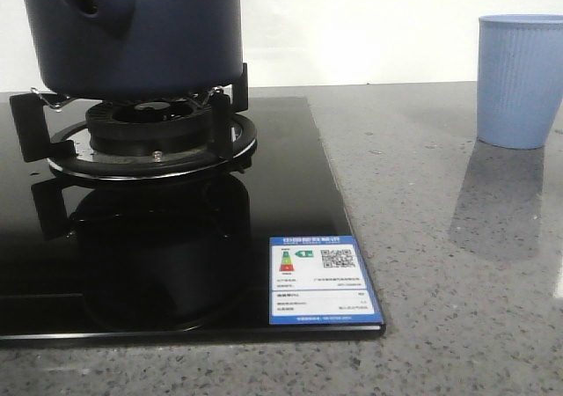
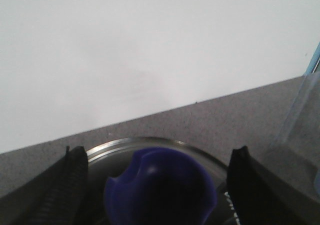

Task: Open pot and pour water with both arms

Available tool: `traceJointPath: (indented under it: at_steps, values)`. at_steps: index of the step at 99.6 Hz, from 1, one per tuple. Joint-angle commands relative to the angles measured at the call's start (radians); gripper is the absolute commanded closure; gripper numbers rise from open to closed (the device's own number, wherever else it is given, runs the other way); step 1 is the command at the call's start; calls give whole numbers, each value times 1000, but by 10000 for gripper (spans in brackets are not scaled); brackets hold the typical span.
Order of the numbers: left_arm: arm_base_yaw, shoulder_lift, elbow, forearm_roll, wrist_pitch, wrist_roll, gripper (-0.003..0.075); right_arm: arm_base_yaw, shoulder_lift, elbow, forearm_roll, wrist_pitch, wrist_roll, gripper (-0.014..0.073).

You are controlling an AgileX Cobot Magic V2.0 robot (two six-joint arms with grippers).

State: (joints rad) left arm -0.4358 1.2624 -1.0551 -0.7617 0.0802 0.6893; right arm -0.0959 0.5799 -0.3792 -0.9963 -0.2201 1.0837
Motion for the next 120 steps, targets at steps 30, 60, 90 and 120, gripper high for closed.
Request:
traceJointPath:
  at_steps: [30, 60, 90, 120]
  values:
    - [102, -324, 11, 52, -34, -4, 464, -4, -2, -24, -8, -194, -1, 82]
    - [223, -584, 275, 52, -9, -2, 739, -4, -2, -24, -54, -223, 9, 661]
    - [228, -987, 658, -4, -39, -2, 739, -4, -6, 17, -445, -229, 372, 661]
    - [228, -1209, 791, -46, -37, -2, 739, -4, -15, 102, -445, -231, 380, 661]
